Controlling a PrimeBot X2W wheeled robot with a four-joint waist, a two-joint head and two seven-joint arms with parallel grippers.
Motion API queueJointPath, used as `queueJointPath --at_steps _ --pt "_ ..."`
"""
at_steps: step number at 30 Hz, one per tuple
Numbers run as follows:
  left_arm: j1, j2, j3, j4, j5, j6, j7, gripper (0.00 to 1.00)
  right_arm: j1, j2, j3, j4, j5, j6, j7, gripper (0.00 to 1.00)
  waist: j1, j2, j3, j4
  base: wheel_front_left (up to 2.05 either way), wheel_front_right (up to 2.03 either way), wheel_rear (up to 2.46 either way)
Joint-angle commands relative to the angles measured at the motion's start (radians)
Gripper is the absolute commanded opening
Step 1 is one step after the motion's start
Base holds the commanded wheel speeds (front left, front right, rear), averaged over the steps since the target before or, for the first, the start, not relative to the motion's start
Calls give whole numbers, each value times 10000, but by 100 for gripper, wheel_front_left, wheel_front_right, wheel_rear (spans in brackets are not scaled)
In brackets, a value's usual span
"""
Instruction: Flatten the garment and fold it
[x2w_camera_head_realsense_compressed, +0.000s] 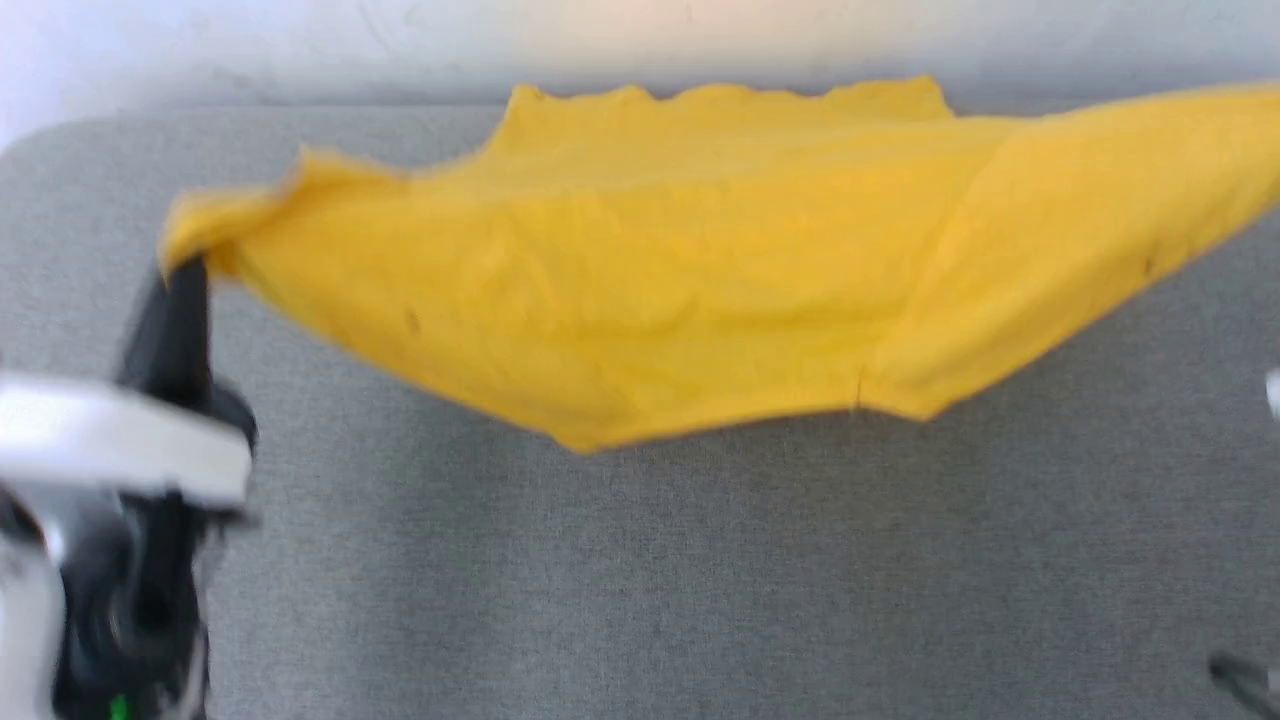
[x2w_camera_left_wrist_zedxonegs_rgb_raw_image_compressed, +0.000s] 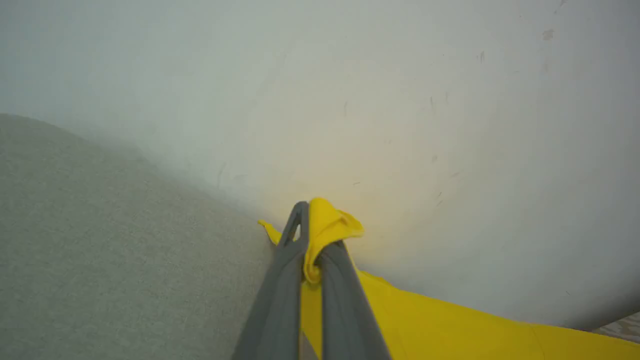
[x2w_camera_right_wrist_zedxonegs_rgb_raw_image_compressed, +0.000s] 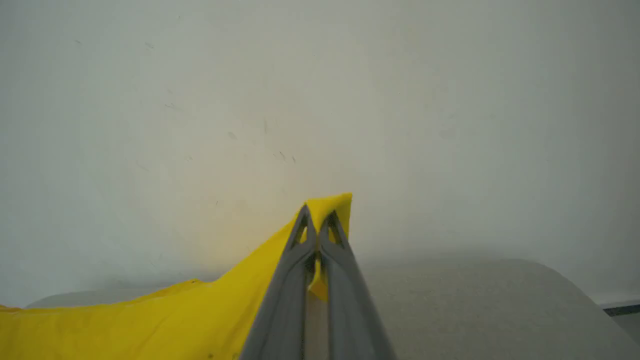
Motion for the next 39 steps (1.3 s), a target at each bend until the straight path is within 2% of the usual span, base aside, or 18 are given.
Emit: queueJointPath --at_steps 1,6,11,18,25,32,39 --pt "534 -47 79 -204 -84 -47 -55 0 395 40 -124 -200 134 -9 -2 0 4 0 -537 -16 0 0 0" --pt "3225 -142 227 -1142 -382 -285 -188 0 2454 69 -833 -432 1313 -9 -299 0 4 0 -996 -48 0 0 0" --pt "5313 -203 944 -1655 -716 -579 -559 0 4096 71 -1367 -393 2223 -9 -881 0 4 0 -1273 8 0 0 0" --pt "7282 -196 1380 -1904 -1181 -1392 -684 0 5936 72 -1652 -173 3083 -9 -1465 0 4 0 -1386 173 0 0 0" --pt "7283 -433 645 -1231 -977 -1613 -705 0 6842 73 -1155 1077 2452 -9 -1392 0 4 0 -1481 319 0 0 0" --pt "6166 -435 -328 -512 -294 -1299 -365 0 6494 73 -392 3395 1141 -9 -1390 0 4 0 -1447 488 0 0 0" --pt "5437 -345 -845 -313 128 -1141 -72 0 5868 73 188 5343 172 -9 -1727 0 4 0 -1254 669 0 0 0"
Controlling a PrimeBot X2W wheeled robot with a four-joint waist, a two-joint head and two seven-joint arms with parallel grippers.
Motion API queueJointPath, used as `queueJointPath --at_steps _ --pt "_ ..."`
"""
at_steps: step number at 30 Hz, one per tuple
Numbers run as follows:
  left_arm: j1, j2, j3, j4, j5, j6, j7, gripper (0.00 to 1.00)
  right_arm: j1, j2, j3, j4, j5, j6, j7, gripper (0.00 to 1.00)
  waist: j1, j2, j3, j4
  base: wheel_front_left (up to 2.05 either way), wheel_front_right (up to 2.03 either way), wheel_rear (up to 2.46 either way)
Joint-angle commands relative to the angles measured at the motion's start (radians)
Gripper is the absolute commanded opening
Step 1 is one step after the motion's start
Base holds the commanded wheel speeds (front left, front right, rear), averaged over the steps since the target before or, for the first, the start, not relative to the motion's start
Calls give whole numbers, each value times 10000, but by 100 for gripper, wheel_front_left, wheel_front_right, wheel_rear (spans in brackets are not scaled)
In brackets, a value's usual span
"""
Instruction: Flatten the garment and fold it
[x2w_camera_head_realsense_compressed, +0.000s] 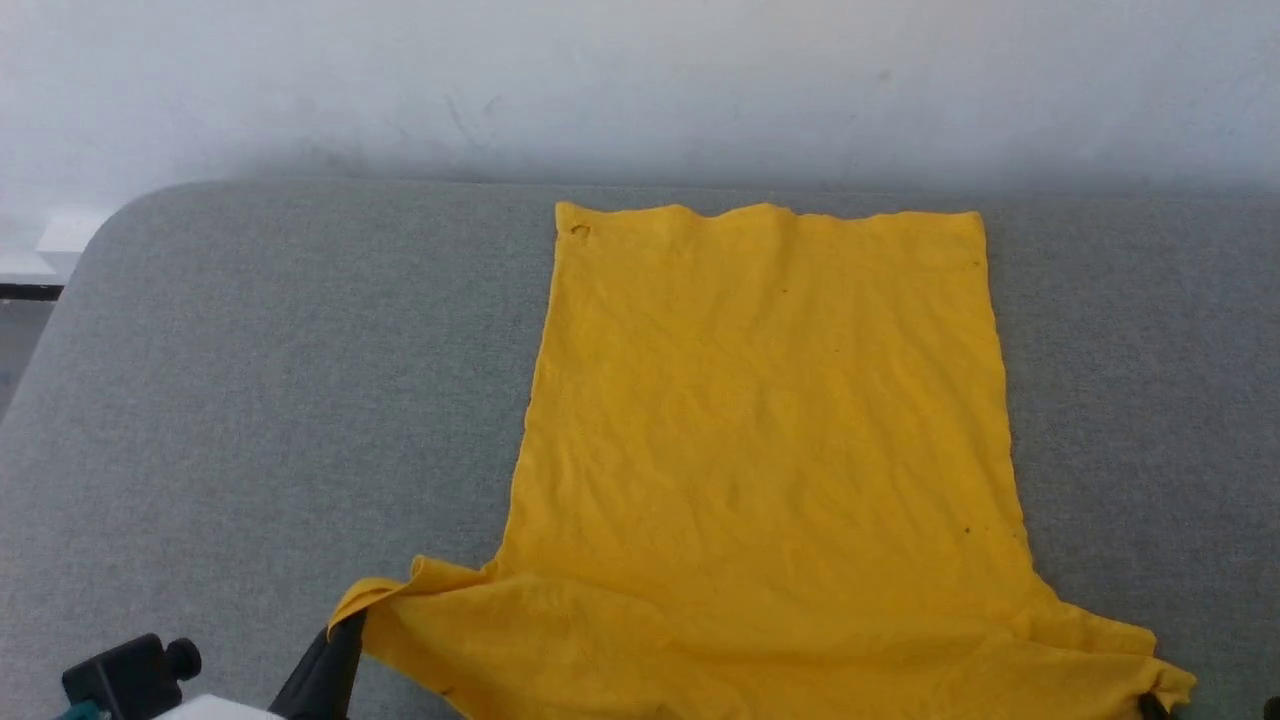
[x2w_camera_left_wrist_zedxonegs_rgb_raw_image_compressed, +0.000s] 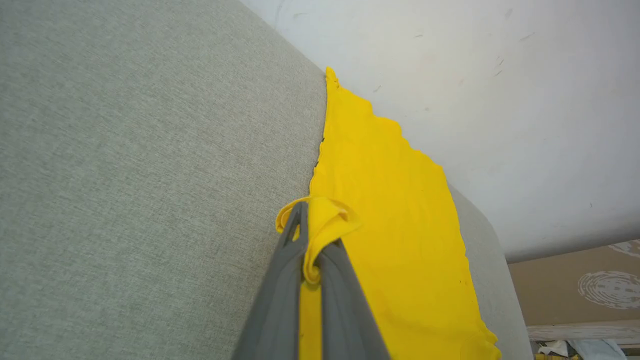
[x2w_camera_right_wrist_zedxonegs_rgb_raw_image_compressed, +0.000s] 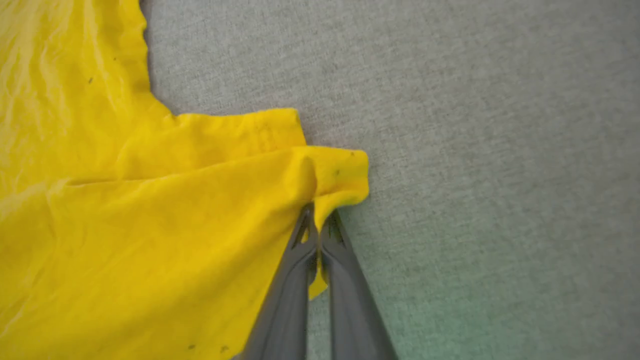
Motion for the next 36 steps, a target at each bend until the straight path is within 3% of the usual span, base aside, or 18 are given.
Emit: queueJointPath --at_steps 1,2,4,5,6,9,15,18,23,28,36 --pt "-150 40 -8 10 85 54 12 0 -162 58 122 155 -45 -7 28 0 0 0 81 64 0 0 0" --pt "-210 44 -44 2 116 70 33 0 -243 58 170 323 -62 -7 -24 0 0 0 112 87 0 0 0" --pt "-254 60 -75 -30 175 114 52 0 -322 58 156 436 -110 -7 -11 45 0 0 171 113 0 0 0" --pt "-253 72 -83 -58 213 141 51 0 -323 58 104 294 -270 -7 54 96 0 0 199 128 0 0 0" --pt "-240 85 -93 -105 249 166 52 0 -287 58 30 7 -435 -7 205 100 0 0 231 153 0 0 0" --pt "-138 143 -109 -322 351 227 49 0 -113 58 -402 -1711 -450 -7 946 100 0 0 331 217 0 0 0" --pt "19 194 40 -860 528 345 -137 0 -989 14 -1437 -6632 -1589 -7 3122 100 0 0 701 286 0 0 0" --pt "-60 161 17 -997 577 321 -214 0 -2419 -775 -1190 -7481 -1930 -7 3863 100 0 0 964 366 0 0 0" --pt "-354 92 -123 -1093 683 243 -304 0 -5629 -1531 -67 -6433 -1994 -7 4301 100 0 0 1511 555 0 0 0" --pt "-819 74 -340 -1147 823 122 -298 0 -8330 -1701 932 -3962 -2526 -7 4601 100 0 0 2233 867 0 0 0" --pt "-1570 -39 -626 -1198 981 -119 -396 0 -10787 -1337 670 -438 -4221 -7 4549 100 0 0 3484 1584 0 0 0"
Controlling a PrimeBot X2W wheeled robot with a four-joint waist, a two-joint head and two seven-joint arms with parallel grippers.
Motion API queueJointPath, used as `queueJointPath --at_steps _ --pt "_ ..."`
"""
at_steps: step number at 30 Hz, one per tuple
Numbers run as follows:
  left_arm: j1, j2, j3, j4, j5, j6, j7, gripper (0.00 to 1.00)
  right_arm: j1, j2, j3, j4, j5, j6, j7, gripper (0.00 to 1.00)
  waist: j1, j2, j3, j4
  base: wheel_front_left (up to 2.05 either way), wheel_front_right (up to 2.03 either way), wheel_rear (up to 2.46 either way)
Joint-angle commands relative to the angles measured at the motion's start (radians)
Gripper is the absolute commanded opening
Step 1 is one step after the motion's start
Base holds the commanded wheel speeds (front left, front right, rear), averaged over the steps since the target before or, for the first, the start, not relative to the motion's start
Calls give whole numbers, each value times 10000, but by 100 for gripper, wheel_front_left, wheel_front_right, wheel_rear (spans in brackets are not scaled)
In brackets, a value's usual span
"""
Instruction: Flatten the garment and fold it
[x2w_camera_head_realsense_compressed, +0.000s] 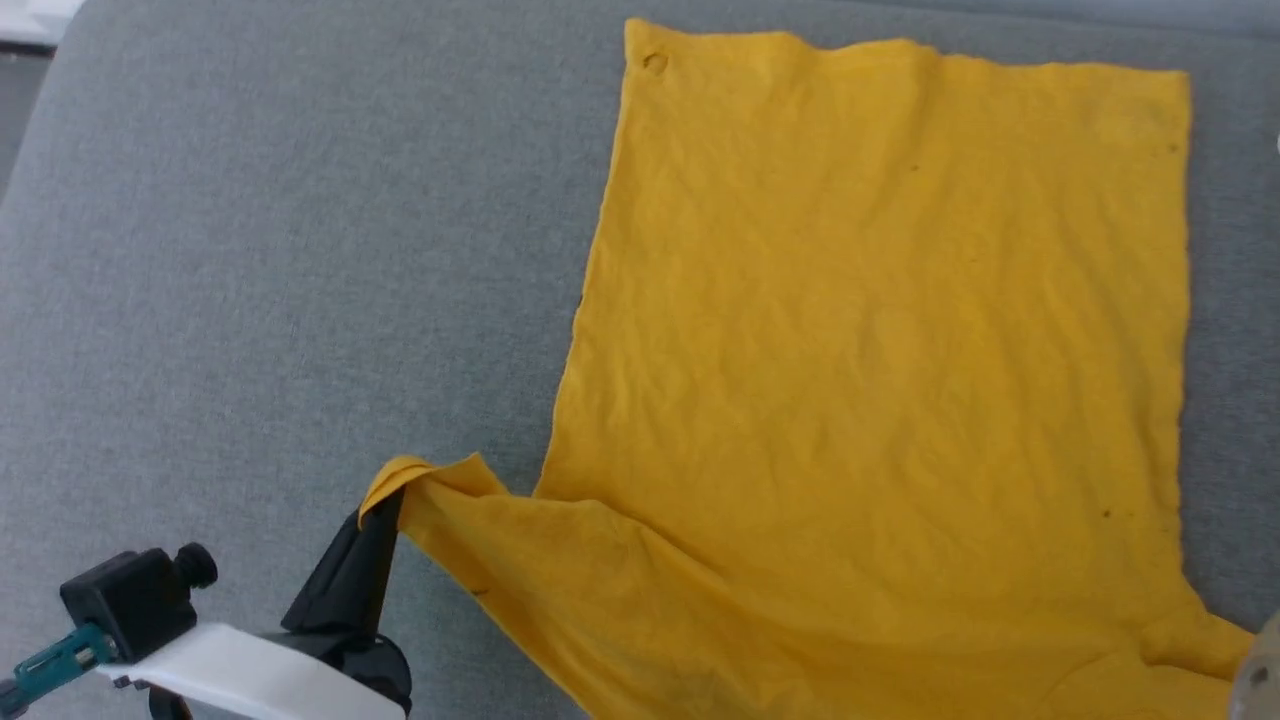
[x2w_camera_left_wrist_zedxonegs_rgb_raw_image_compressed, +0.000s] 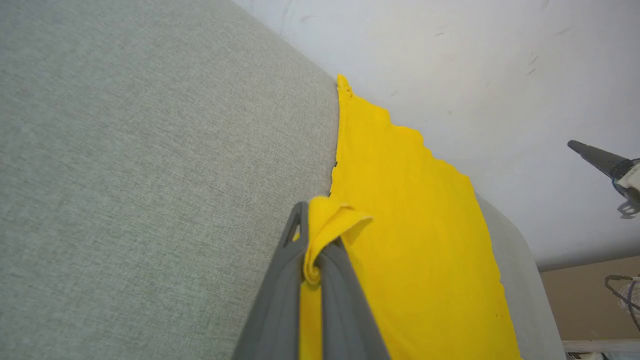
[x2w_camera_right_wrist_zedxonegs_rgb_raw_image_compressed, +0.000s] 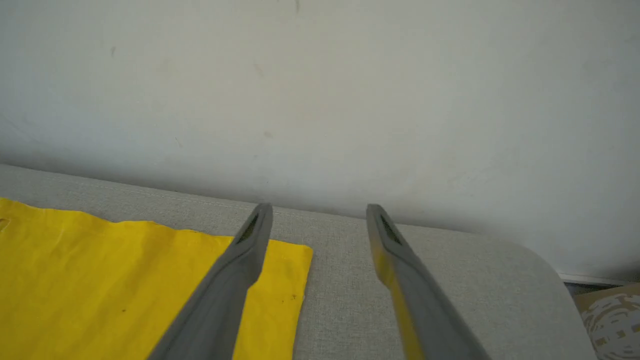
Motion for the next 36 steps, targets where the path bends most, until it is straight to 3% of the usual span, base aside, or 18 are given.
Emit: queueJointPath --at_steps 1,9,22,23,24,25,31,36 --pt "-248 -50 -84 -10 123 -106 -92 0 -339 218 -281 462 -367 -9 -118 100 -3 -1 869 677 0 0 0" --pt "-592 -197 -276 125 188 -278 -247 0 -621 450 -1197 1700 -1711 -9 -26 100 -3 -1 1583 1089 0 0 0" --pt "-932 -302 -386 428 148 -523 -412 0 -753 678 -2231 1677 -2747 -9 155 100 -3 -1 2266 1299 0 0 0" --pt "-953 -309 -388 449 149 -530 -423 0 -776 744 -2308 1668 -2782 -9 180 95 -3 -1 2306 1306 0 0 0" --pt "-975 -312 -395 470 154 -540 -432 0 -811 800 -2366 1646 -2805 -9 143 18 -3 -1 2339 1317 0 0 0" --pt "-997 -316 -405 490 159 -551 -440 0 -847 832 -2385 1638 -2821 -9 59 0 -3 -1 2364 1328 0 0 0" --pt "-1039 -302 -373 568 245 -535 -532 0 -873 900 -2270 1757 -2659 -9 -439 0 -3 -1 2151 1245 0 0 0" --pt "-865 -228 -281 484 361 -414 -599 0 -578 964 -2008 1592 -1720 -9 -1060 0 -3 -1 1356 845 0 0 0"
